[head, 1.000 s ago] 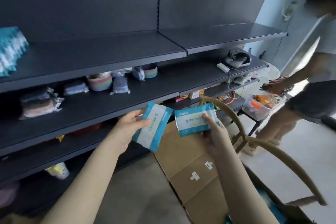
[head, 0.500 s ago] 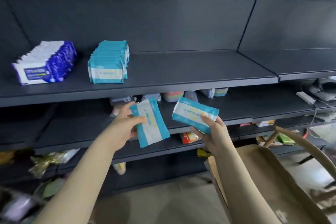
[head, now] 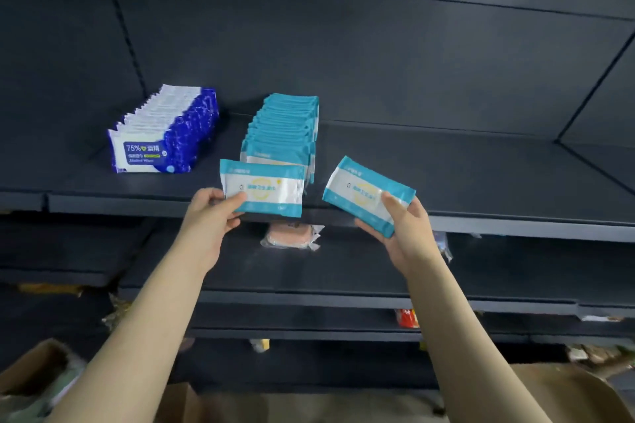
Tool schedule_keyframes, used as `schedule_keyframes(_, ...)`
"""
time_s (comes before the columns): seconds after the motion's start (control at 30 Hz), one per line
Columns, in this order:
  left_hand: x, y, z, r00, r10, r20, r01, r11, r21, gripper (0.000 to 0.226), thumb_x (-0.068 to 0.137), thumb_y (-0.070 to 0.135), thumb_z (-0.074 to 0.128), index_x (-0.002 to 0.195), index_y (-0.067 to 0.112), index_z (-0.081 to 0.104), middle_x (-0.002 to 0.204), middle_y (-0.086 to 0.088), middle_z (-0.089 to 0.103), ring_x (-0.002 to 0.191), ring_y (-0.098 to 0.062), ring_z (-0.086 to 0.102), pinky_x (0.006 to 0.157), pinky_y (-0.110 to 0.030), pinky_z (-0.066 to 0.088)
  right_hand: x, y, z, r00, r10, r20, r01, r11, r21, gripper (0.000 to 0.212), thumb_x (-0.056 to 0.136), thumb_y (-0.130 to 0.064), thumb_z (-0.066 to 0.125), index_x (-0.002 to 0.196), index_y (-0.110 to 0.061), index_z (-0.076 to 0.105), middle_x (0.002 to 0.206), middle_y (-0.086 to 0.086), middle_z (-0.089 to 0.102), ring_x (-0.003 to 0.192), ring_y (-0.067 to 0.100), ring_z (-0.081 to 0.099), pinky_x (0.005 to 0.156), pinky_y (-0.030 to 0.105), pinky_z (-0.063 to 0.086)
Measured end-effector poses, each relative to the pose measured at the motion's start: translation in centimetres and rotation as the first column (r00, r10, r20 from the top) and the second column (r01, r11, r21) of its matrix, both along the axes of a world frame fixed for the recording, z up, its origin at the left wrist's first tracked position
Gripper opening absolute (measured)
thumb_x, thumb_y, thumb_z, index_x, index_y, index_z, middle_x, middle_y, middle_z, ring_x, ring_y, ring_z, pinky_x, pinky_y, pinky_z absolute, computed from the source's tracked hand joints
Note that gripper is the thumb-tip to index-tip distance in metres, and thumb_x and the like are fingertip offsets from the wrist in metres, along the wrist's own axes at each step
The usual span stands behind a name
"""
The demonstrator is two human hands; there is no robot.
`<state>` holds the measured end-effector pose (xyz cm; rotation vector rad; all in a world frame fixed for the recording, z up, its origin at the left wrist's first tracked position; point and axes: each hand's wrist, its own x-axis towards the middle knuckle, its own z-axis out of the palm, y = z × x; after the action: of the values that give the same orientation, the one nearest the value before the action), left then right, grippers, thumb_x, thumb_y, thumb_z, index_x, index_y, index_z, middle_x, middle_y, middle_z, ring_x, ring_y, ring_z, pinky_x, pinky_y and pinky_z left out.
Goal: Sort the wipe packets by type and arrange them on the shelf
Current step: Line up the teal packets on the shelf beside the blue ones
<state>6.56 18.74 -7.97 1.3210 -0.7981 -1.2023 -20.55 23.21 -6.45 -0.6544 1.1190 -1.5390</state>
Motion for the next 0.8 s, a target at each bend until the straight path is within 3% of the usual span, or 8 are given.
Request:
schedule_keyframes(0.07,0.3,-1.9,-0.2,1.0,-0.008,0.009,0.008,0.999,-0.033,0.034,0.09,0.007,0.068,0.116,0.012,0.048,0.121,-0.009,0.063,0.1,-0.017,0.067,0.077,-0.028,0.054,0.1,-2.4,-0.1,1.0,0.03,-0.006,-0.03,0.999,-0.033,0.019,0.101,-0.013,0.054,0.12,-0.014,0.055,0.115,0.005,0.072,0.106,0.025,0.07,0.08,0.046,0.061)
schedule_keyframes(0.2,0.4,-4.5,-0.2,0.962,-0.069,0.266,0.102,0.988,-0.115,0.038,0.089,0.003,0.069,0.118,0.018,0.05,0.117,0.0,0.065,0.101,-0.013,0.068,0.077,-0.029,0.059,1.1,-5.8,-0.7,0.995,0.089,-0.037,-0.092,0.994,-0.063,0.02,0.102,-0.012,0.053,0.122,-0.011,0.055,0.114,0.005,0.073,0.106,0.026,0.071,0.082,0.048,0.06)
schedule_keyframes(0.4,-0.1,-6.7,-0.4,0.732,-0.028,0.681,0.198,0.965,-0.174,0.04,0.085,0.023,0.075,0.115,0.023,0.048,0.114,0.012,0.058,0.1,-0.007,0.058,0.075,-0.026,0.049,2.1,-8.0,-1.4,0.984,0.128,-0.125,-0.133,0.991,-0.03,0.023,0.1,-0.013,0.057,0.122,-0.009,0.055,0.115,0.006,0.073,0.105,0.025,0.071,0.085,0.049,0.059)
schedule_keyframes(0.53,-0.1,-8.3,-1.1,0.637,0.047,0.77,0.21,0.95,-0.232,0.042,0.084,0.029,0.076,0.115,0.018,0.048,0.12,0.002,0.048,0.102,-0.013,0.054,0.078,-0.028,0.047,2.7,-8.6,-1.2,0.952,0.133,-0.274,-0.151,0.988,-0.042,0.023,0.099,-0.008,0.058,0.121,-0.007,0.055,0.117,0.009,0.072,0.107,0.026,0.07,0.087,0.046,0.058)
schedule_keyframes(0.67,0.2,-9.0,-1.8,0.554,0.117,0.825,0.249,0.922,-0.297,0.047,0.084,0.034,0.074,0.117,0.014,0.047,0.125,-0.002,0.046,0.107,-0.022,0.054,0.079,-0.044,0.053,3.7,-9.0,-1.2,0.953,0.028,-0.3,-0.044,0.998,-0.047,0.02,0.097,-0.005,0.059,0.117,-0.008,0.058,0.11,0.008,0.074,0.1,0.021,0.073,0.075,0.032,0.06)
schedule_keyframes(0.77,0.6,-8.7,-2.1,0.551,0.137,0.823,0.304,0.886,-0.351,0.064,0.082,0.03,0.077,0.133,0.019,0.04,0.133,-0.003,0.043,0.115,-0.022,0.052,0.085,-0.043,0.053,4.1,-8.5,-1.3,0.96,-0.027,-0.278,0.005,0.997,-0.08,0.02,0.096,-0.003,0.059,0.116,-0.006,0.058,0.107,0.007,0.075,0.098,0.022,0.073,0.073,0.03,0.059)
schedule_keyframes(0.8,0.9,-8.6,-2.1,0.504,0.162,0.848,0.341,0.865,-0.368,0.073,0.081,0.029,0.078,0.14,0.021,0.036,0.139,-0.004,0.041,0.121,-0.024,0.049,0.09,-0.042,0.05,4.2,-8.3,-1.4,0.963,-0.044,-0.266,0.022,0.996,-0.087,0.019,0.096,-0.002,0.06,0.115,-0.006,0.059,0.104,0.005,0.075,0.097,0.022,0.073,0.073,0.03,0.059)
